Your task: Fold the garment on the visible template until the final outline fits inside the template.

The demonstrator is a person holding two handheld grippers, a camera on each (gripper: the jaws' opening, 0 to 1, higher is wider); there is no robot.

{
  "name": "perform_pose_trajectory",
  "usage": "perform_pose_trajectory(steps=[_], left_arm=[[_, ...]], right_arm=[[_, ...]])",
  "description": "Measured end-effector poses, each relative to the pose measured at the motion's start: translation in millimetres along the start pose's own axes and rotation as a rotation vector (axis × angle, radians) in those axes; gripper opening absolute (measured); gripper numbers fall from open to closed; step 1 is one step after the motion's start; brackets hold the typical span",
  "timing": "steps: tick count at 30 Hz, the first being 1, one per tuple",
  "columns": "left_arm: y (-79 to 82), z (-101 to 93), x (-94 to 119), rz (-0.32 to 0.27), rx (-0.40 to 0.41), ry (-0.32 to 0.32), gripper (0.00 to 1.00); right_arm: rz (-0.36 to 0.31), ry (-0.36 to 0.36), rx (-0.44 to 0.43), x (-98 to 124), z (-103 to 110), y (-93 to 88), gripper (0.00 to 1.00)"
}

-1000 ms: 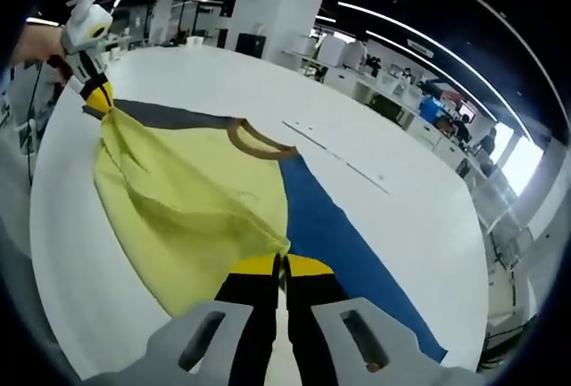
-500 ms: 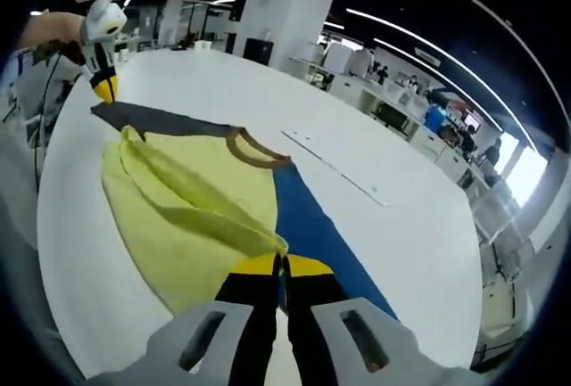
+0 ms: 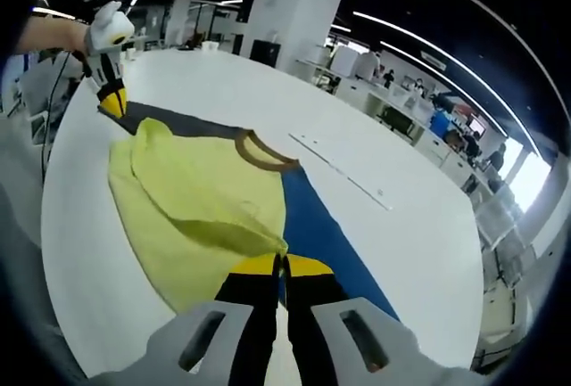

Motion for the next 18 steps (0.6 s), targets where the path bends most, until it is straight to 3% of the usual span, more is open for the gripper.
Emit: perform_pose_trajectory(steps=[5, 11, 18], left_arm=[[5.4, 10.7, -9, -0.048, -0.075, 0.063, 0.09], [6.1, 18.1, -19, -0.056, -0.125, 0.078, 0.26], [14.9, 28.3, -33, -0.064, -0.170, 0.087, 0.27]], right_arm=[[0.005, 0.000, -0.002, 0, 0, -2.2, 0.02], [0.010, 0.003, 0.000, -2, 0, -3.6, 0.02], [0.015, 0.005, 0.002, -5, -1, -4.8, 0.02]])
Point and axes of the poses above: the point that each gripper's makers call its tool centre point, and the gripper's own axes: x roughly backward along the fingers, z roughly to its left, y roughly out of its top, the point moved 3 cm from there along x, roughly backward along the fingers, and after that the axes turned 2 degrees about -y, right-handed, at the moved point
